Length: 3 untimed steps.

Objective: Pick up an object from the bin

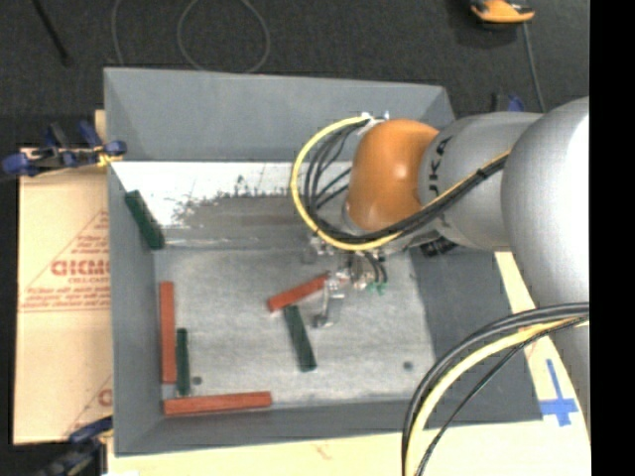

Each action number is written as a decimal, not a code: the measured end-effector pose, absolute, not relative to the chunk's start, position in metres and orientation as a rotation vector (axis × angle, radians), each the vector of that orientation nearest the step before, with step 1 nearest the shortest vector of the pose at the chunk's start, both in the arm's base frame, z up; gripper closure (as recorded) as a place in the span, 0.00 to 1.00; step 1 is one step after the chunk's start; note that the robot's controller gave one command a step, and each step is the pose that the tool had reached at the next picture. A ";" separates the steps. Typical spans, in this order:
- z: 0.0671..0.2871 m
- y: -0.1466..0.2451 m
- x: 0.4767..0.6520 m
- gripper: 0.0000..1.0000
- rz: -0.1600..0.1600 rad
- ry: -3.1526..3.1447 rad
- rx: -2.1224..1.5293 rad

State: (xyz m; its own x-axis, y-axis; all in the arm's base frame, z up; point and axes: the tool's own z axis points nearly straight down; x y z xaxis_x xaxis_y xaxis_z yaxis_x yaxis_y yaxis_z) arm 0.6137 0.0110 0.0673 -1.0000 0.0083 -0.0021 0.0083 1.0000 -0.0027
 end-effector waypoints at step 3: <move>0.071 0.010 0.619 0.00 0.002 3.132 0.030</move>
Offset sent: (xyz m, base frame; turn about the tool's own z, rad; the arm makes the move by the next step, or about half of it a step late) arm 0.0000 0.0000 0.0000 0.0000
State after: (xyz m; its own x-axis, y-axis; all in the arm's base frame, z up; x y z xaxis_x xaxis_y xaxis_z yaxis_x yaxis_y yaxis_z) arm 0.6187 0.0098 0.0707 -0.9998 0.0190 -0.0096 0.0190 0.9998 0.0017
